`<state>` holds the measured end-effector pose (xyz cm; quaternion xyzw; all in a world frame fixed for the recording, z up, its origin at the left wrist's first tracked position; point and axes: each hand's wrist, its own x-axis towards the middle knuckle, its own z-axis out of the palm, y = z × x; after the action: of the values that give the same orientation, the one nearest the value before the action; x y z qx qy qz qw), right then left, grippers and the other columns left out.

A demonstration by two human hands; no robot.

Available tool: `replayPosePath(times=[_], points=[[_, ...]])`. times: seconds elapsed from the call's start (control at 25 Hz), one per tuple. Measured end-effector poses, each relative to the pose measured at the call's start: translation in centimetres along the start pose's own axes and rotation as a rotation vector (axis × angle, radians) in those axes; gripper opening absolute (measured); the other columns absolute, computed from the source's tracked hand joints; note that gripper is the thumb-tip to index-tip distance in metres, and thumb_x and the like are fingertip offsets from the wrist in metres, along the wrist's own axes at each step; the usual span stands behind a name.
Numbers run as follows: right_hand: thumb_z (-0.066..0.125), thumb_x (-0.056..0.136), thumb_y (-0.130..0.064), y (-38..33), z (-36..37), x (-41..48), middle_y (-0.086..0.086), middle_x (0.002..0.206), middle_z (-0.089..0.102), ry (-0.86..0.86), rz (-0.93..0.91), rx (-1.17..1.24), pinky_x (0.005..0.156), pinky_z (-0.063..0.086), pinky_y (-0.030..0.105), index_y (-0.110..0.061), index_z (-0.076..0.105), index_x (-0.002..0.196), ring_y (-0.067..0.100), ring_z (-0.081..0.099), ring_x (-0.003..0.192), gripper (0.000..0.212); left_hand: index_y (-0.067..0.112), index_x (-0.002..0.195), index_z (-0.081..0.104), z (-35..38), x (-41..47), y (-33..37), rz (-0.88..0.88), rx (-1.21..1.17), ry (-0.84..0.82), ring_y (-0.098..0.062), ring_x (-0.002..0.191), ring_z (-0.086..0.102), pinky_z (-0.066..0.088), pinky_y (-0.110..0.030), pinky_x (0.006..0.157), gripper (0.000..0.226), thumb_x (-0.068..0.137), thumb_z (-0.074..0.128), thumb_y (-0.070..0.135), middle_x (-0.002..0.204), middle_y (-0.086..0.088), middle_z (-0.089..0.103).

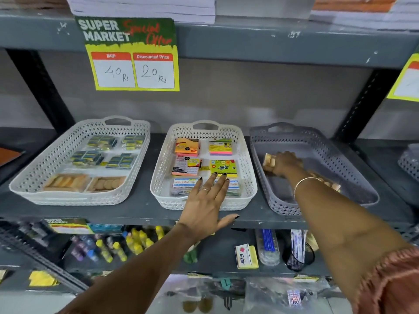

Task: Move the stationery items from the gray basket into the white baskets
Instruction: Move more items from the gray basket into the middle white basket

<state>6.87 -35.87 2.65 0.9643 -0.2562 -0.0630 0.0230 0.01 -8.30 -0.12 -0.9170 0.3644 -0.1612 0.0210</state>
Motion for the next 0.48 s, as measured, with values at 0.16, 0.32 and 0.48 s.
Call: replayPosePath(times=[0.16, 0.32, 0.48], points=[[0.065, 0.082, -0.034, -0.9, -3.8, -0.8, 0.015, 0.134, 0.056, 0.077, 0.011, 0.045, 0.095, 0.047, 0.033, -0.009, 0.051, 0.129, 0.031, 0.052, 0.125, 0.055, 0.009, 0.140, 0.031, -0.5, -0.2, 0.0, 0.014, -0.012, 0.000, -0.026, 0.134, 0.030, 0.029, -0.047, 0.106, 0.083, 0.082, 0.016, 0.066, 0.146, -0.008, 0.036], [0.057, 0.085, -0.033, -5.5, -8.9, -2.4, 0.017, 0.136, 0.049, 0.163, -0.089, 0.043, 0.104, 0.039, 0.038, -0.010, 0.045, 0.131, 0.035, 0.043, 0.129, 0.053, 0.006, 0.142, 0.021, -1.1, -1.6, -2.5, 0.003, -0.039, 0.050, -0.025, 0.137, 0.020, 0.024, -0.049, 0.108, 0.082, 0.086, 0.018, 0.065, 0.149, -0.012, 0.027], [0.054, 0.088, -0.037, -14.1, -12.3, -5.7, 0.015, 0.130, 0.053, 0.182, -0.317, 0.093, 0.100, 0.039, 0.037, -0.008, 0.045, 0.128, 0.034, 0.046, 0.124, 0.051, -0.001, 0.139, 0.025, -2.4, -5.8, -12.6, -0.197, 0.005, 0.112, -0.030, 0.136, 0.025, 0.018, -0.045, 0.110, 0.086, 0.087, 0.014, 0.066, 0.146, -0.018, 0.030]])
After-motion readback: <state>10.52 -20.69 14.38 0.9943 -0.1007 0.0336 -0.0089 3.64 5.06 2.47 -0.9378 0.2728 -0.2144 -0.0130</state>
